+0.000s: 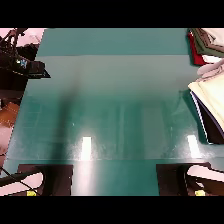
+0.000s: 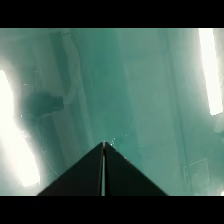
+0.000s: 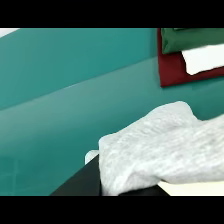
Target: Fold the shirts.
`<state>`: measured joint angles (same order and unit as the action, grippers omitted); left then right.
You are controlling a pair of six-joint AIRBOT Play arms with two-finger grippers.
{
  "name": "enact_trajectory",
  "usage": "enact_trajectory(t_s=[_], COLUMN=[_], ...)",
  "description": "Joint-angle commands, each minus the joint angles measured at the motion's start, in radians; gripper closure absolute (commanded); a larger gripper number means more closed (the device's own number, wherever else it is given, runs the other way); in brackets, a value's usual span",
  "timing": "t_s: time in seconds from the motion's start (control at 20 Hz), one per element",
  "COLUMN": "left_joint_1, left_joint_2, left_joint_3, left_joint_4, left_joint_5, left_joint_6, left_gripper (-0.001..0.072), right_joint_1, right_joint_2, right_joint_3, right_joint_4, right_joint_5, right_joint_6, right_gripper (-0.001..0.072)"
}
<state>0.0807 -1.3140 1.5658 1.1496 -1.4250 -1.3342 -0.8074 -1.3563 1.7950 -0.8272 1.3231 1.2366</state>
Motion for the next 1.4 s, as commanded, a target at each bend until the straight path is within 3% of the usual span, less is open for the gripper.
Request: enact_trajectory(t_s=[0.0, 0.15, 0.55, 0.6, 0.65, 0.7, 0.9, 1.25, 1.3, 1.35], left_joint_1=[0.001, 0.001, 0.001, 0.001, 0.001, 0.001, 0.001, 0.001, 0.001, 0.001], left_joint_2=[0.000, 0.000, 0.000, 0.000, 0.000, 0.000, 0.000, 0.000, 0.000, 0.000], left_joint_3=[0.000, 0.000, 0.000, 0.000, 0.000, 0.000, 0.000, 0.001, 0.001, 0.001], left_joint_4=[0.000, 0.000, 0.000, 0.000, 0.000, 0.000, -0.002, -0.021, -0.021, -0.021], left_joint_5=[0.000, 0.000, -0.001, -0.001, 0.000, 0.000, 0.002, 0.005, 0.004, 0.004], left_joint_6=[0.007, 0.009, 0.034, 0.034, 0.034, 0.033, 0.033, 0.025, 0.024, 0.025], left_gripper=[0.0681, 0.0682, 0.0681, 0.0681, 0.0681, 0.0681, 0.0681, 0.0681, 0.0681, 0.0681], right_joint_1=[-0.036, -0.037, -0.040, -0.040, -0.041, -0.046, -0.066, 0.078, 0.116, 0.163], right_joint_2=[0.036, 0.078, 0.226, 0.241, 0.256, 0.268, 0.310, 0.375, 0.383, 0.391], right_joint_3=[0.000, -0.054, -0.370, -0.406, -0.444, -0.476, -0.532, -0.456, -0.441, -0.423], right_joint_4=[-0.135, -0.336, -0.735, -0.777, -0.811, -0.824, -0.766, -0.390, -0.386, -0.387], right_joint_5=[0.095, 0.147, 0.179, 0.181, 0.180, 0.180, 0.170, 0.094, 0.093, 0.090], right_joint_6=[0.069, 0.150, 0.214, 0.215, 0.216, 0.222, 0.224, 0.240, 0.240, 0.240], right_gripper=[0.0697, 0.0697, 0.0681, 0.0564, 0.0347, 0.0227, 0.0224, 0.0231, 0.0245, 0.0334])
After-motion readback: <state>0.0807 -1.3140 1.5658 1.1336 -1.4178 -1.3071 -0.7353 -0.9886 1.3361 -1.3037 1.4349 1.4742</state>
